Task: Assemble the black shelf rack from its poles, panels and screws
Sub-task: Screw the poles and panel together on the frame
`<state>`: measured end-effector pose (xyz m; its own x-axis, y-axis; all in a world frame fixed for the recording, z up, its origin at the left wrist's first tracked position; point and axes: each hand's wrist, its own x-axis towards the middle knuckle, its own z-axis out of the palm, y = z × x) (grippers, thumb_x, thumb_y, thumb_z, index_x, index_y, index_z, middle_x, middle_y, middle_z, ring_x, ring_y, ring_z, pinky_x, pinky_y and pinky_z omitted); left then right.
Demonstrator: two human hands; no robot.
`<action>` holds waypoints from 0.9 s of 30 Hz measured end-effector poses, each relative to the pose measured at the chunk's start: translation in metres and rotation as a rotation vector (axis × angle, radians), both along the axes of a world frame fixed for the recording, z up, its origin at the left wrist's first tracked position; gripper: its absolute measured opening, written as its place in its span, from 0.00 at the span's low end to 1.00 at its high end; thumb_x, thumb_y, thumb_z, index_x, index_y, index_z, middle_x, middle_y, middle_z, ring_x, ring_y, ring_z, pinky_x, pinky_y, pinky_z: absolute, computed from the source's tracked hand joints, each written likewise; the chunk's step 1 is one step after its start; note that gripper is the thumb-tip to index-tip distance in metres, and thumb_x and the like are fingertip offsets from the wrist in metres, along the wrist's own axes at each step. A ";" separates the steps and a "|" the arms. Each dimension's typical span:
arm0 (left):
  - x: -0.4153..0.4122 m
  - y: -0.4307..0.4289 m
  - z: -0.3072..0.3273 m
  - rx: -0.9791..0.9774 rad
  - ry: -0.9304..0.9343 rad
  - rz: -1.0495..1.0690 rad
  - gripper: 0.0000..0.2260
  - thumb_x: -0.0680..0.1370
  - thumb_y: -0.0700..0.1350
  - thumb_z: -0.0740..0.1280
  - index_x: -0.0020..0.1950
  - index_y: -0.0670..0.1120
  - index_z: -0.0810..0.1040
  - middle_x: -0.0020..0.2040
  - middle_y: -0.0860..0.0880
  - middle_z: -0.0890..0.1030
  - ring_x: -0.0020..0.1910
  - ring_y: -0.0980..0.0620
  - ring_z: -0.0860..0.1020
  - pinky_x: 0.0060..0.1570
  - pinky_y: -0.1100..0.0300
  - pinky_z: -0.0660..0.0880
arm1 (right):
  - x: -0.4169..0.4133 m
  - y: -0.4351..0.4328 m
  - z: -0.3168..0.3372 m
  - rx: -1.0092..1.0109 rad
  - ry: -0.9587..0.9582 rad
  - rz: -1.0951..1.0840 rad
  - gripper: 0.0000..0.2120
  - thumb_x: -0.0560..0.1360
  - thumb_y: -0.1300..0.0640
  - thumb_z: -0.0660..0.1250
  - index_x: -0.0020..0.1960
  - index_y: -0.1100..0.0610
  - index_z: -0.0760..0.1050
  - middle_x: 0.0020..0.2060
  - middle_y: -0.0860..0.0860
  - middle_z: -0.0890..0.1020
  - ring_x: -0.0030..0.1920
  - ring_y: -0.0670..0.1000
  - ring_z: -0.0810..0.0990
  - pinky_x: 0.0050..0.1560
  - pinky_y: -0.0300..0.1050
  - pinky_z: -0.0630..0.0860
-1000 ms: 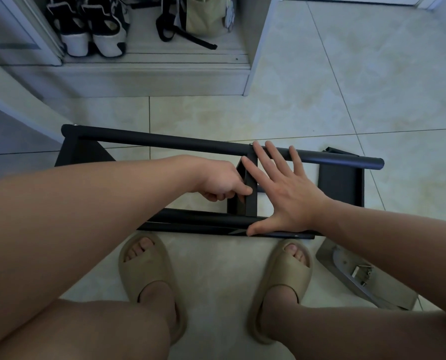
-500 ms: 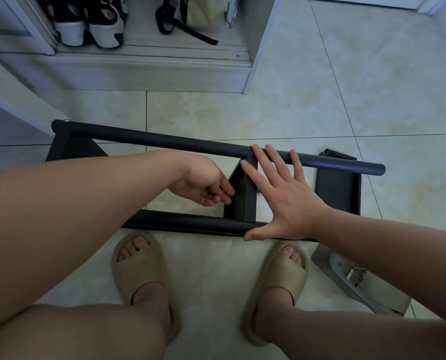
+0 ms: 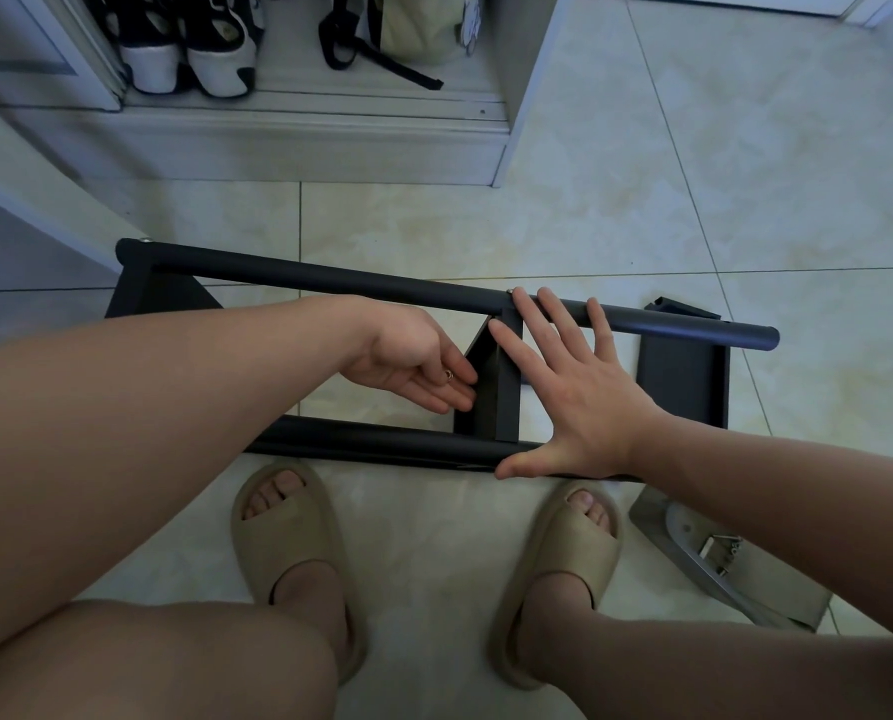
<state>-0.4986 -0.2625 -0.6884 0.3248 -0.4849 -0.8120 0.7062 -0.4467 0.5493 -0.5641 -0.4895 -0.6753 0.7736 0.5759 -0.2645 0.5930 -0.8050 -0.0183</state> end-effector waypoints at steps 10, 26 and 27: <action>-0.002 0.001 0.000 -0.003 -0.065 -0.074 0.07 0.84 0.40 0.62 0.58 0.41 0.78 0.49 0.45 0.87 0.49 0.51 0.86 0.43 0.60 0.82 | 0.000 0.000 0.001 0.001 0.004 0.001 0.62 0.63 0.13 0.47 0.84 0.52 0.43 0.82 0.57 0.40 0.82 0.60 0.37 0.76 0.73 0.42; 0.002 -0.013 -0.028 0.041 -0.177 -0.111 0.01 0.76 0.39 0.72 0.46 0.44 0.83 0.44 0.46 0.87 0.36 0.56 0.83 0.41 0.61 0.80 | 0.000 0.002 0.003 -0.015 0.014 -0.008 0.62 0.63 0.14 0.49 0.84 0.53 0.43 0.82 0.57 0.41 0.82 0.61 0.38 0.76 0.74 0.42; 0.002 -0.014 -0.030 0.035 -0.162 -0.107 0.01 0.76 0.39 0.72 0.46 0.44 0.83 0.45 0.46 0.87 0.36 0.56 0.82 0.42 0.61 0.80 | 0.000 0.002 0.003 -0.012 0.010 -0.007 0.62 0.63 0.13 0.48 0.84 0.53 0.44 0.82 0.58 0.42 0.82 0.61 0.39 0.76 0.74 0.42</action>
